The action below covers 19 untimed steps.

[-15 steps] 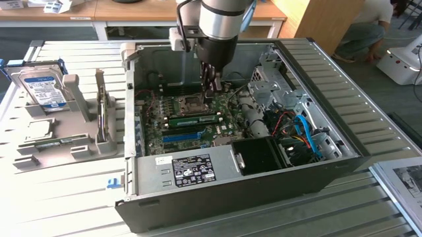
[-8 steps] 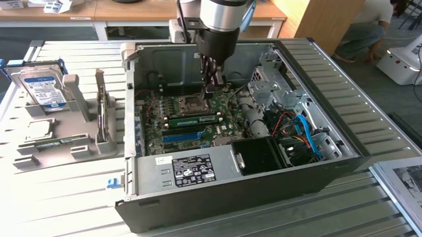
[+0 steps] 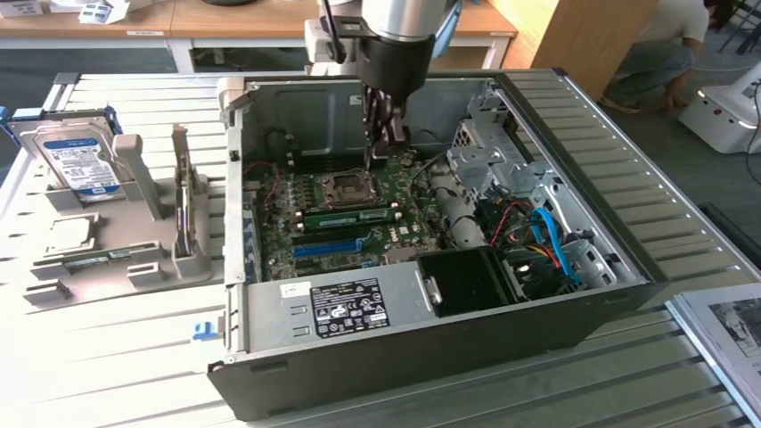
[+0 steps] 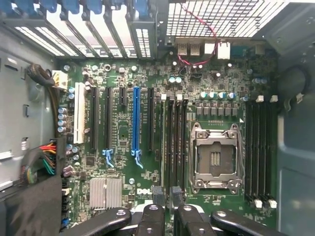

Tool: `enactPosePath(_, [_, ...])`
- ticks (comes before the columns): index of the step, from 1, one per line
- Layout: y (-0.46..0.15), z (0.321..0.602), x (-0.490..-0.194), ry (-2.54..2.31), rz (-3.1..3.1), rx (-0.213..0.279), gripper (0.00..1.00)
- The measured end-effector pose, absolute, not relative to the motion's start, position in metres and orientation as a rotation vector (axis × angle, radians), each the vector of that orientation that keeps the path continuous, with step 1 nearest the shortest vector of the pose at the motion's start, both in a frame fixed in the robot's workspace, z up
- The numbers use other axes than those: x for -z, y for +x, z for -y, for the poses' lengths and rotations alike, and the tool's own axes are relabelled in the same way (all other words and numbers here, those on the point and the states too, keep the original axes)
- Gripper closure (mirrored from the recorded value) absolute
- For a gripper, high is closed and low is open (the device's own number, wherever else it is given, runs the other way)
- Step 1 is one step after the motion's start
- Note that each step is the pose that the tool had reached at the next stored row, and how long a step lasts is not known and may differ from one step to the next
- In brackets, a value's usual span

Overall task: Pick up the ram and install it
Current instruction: 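Insert the ram into the slot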

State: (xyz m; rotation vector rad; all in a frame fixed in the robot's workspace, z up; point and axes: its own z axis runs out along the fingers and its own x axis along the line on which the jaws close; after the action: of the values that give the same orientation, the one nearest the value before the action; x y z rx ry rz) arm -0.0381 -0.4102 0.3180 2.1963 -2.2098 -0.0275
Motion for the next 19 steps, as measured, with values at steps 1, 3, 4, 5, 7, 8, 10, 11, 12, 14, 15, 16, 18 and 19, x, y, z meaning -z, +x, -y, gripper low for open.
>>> enactPosePath(1, [-0.038, 0.41, -0.32, 2.196, 2.21, 0.027, 0.81])
enactPosePath(3, [-0.038, 0.41, -0.325, 2.196, 2.21, 0.027, 0.81])
enactPosePath(4, [-0.038, 0.41, -0.327, 2.196, 2.21, 0.028, 0.81])
enactPosePath(5, [-0.038, 0.41, -0.329, 2.196, 2.21, 0.028, 0.81])
enactPosePath(7, [-0.038, 0.41, -0.332, 2.196, 2.21, 0.027, 0.81])
enactPosePath(8, [-0.038, 0.41, -0.333, 2.196, 2.21, 0.027, 0.81])
enactPosePath(10, [-0.038, 0.41, -0.336, 2.196, 2.21, 0.027, 0.81])
enactPosePath(11, [-0.038, 0.41, -0.338, 2.196, 2.21, 0.027, 0.81])
enactPosePath(12, [-0.038, 0.41, -0.339, 2.196, 2.21, 0.027, 0.81])
enactPosePath(14, [-0.038, 0.41, -0.342, 2.196, 2.21, 0.027, 0.81])
enactPosePath(15, [-0.038, 0.41, -0.343, 2.196, 2.21, 0.027, 0.81])
enactPosePath(16, [-0.038, 0.41, -0.344, 2.196, 2.21, 0.027, 0.81])
enactPosePath(18, [-0.038, 0.41, -0.346, 2.196, 2.21, 0.027, 0.81])
enactPosePath(19, [-0.038, 0.41, -0.347, 2.196, 2.21, 0.027, 0.81])
